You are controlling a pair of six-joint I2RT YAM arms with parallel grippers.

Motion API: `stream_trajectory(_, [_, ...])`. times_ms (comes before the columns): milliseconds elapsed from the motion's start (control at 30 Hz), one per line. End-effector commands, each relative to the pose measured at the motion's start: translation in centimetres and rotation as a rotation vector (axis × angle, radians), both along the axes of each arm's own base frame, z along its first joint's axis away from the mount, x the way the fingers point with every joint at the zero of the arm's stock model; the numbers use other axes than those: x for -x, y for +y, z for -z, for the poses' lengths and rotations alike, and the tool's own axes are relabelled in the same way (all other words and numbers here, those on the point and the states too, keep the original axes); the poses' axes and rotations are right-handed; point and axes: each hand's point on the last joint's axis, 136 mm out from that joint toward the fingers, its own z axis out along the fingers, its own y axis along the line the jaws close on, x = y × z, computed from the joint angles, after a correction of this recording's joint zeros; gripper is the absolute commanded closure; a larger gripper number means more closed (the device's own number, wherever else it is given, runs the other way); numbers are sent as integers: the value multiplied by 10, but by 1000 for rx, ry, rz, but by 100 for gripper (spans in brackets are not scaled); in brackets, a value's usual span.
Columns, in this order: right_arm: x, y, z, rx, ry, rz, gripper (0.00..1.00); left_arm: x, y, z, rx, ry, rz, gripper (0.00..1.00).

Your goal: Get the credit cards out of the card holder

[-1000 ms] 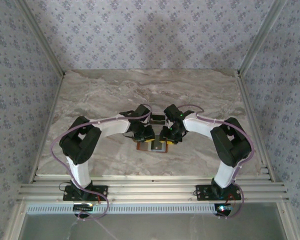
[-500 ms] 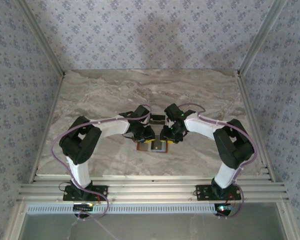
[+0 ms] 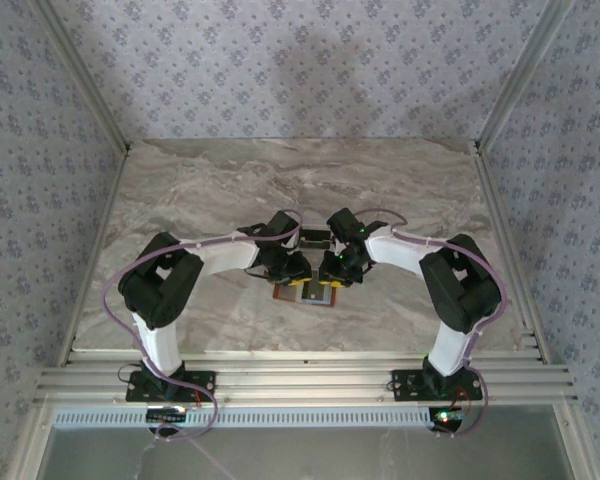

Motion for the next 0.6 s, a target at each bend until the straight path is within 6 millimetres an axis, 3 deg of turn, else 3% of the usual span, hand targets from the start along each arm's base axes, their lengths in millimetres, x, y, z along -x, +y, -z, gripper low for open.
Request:
stream_trajectory(0, [11, -7, 24, 53, 55, -6, 74, 4, 1, 0, 13, 18, -2, 75])
stream_trajectory(567, [12, -8, 27, 53, 60, -8, 79, 7, 0, 9, 44, 28, -9, 68])
